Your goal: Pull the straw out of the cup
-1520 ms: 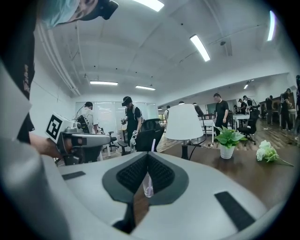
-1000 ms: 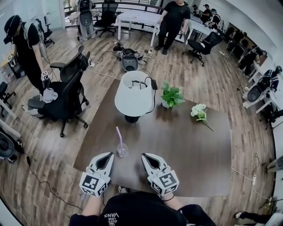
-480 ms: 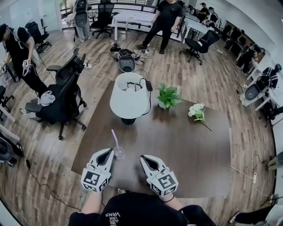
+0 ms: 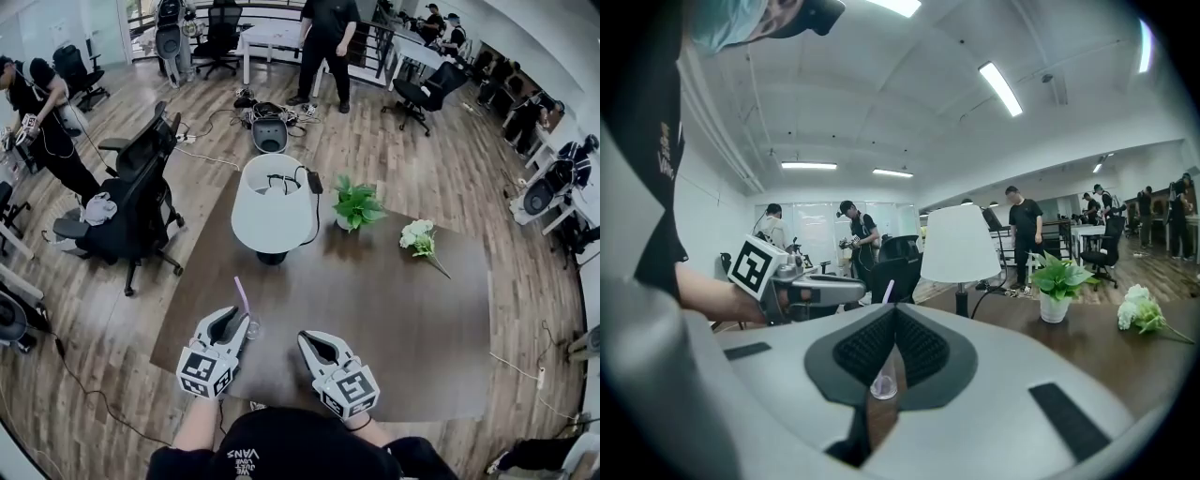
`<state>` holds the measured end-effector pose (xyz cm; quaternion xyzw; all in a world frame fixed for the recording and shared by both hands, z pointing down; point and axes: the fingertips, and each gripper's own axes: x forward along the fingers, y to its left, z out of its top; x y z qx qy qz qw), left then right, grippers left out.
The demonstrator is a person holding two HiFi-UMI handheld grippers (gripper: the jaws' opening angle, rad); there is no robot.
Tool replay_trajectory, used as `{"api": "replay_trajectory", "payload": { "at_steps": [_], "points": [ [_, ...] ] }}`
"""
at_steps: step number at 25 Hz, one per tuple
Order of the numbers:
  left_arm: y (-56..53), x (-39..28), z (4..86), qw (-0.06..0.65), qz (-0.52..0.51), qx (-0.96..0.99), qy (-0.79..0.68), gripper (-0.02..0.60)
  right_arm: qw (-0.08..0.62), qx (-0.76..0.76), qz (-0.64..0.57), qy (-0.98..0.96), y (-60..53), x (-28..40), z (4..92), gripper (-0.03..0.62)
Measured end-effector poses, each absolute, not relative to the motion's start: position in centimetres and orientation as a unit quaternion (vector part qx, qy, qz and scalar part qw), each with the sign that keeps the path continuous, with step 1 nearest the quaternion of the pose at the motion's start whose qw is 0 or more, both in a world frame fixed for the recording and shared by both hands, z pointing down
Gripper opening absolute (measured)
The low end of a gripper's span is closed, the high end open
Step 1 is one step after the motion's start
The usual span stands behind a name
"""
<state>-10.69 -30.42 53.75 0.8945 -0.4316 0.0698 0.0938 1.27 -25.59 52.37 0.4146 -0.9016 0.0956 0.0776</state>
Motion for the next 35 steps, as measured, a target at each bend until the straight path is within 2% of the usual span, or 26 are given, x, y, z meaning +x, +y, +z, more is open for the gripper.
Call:
{"api": "replay_trajectory", "payload": {
  "at_steps": [1, 2, 10, 32, 35],
  "points": [
    [-30.7, -10.7, 54.2, 0.101, 0.075, 0.893, -0.433, 0.133, 0.078, 0.415, 0.096, -0.902, -25.7, 1.3, 52.4, 0.018],
    [-30.9, -10.6, 54.6, 0.108, 0.079, 0.892, -0.433, 0.17, 0.078, 0.414, 0.095, -0.902, -25.7, 1.4, 52.5, 0.018],
    [-32.2, -10.3, 56.8, 0.136, 0.095, 0.889, -0.426, 0.218, 0.078, 0.415, 0.096, -0.901, -26.1, 1.5, 52.6, 0.017],
    [-34.6, -9.0, 60.8, 0.176, 0.152, 0.882, -0.409, 0.215, 0.084, 0.415, 0.1, -0.901, -26.9, 1.8, 53.0, 0.018],
    [-34.6, -9.0, 61.0, 0.175, 0.156, 0.881, -0.41, 0.164, 0.085, 0.414, 0.102, -0.9, -26.9, 1.8, 53.2, 0.018]
  ]
}}
